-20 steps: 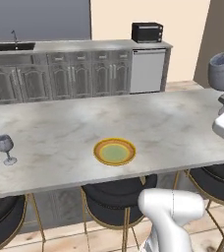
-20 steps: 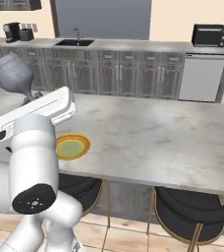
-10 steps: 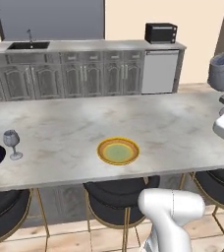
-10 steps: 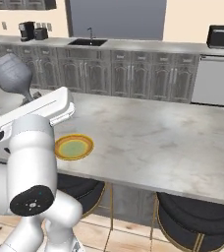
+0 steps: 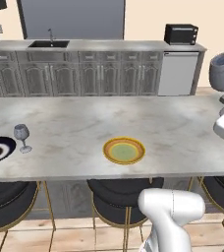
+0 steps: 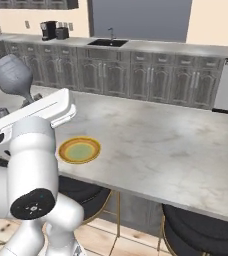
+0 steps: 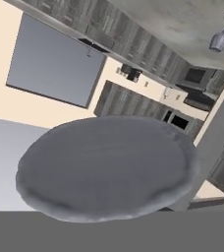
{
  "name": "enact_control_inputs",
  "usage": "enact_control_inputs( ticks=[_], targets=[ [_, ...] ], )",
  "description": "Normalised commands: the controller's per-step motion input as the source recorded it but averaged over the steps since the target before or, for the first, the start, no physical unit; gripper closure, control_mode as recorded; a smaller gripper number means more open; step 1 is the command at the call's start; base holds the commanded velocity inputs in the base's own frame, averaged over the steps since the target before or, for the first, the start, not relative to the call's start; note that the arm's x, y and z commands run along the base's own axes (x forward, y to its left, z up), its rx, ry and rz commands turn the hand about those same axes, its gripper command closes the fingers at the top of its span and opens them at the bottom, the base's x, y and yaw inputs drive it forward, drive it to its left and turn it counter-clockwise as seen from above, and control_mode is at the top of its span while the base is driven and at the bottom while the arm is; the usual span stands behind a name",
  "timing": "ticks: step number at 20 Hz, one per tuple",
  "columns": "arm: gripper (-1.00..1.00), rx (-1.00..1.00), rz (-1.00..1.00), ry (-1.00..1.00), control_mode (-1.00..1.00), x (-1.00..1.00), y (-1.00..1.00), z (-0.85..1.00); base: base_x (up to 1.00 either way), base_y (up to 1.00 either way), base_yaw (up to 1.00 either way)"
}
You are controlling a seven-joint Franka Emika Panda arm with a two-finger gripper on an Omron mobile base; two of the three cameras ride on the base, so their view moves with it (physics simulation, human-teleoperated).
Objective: Retrieve the wine glasses from the counter and place one next to each plate.
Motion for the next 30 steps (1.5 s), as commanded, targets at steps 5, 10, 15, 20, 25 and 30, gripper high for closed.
enact_control_inputs(
  ticks=[5,10,15,20,25,30],
  targets=[
    [1.00,0.00,0.00,0.00,1.00,0.00,0.00,0.00,0.42,-0.16,0.26],
    [1.00,0.12,0.16,0.03,-1.00,0.40,-0.17,-0.14,0.23,-0.08,0.10],
    [1.00,0.21,0.27,0.14,-1.00,0.80,-0.40,-0.21,0.00,0.00,0.00],
    [1.00,0.02,0.19,0.13,-1.00,0.92,0.00,-0.41,0.00,0.00,0.00],
    [1.00,-0.08,0.18,0.07,-1.00,1.00,0.10,-0.53,0.00,0.00,0.00],
    [1.00,-0.14,0.15,0.00,-1.00,0.71,-0.01,-0.42,0.00,0.00,0.00]
  ],
)
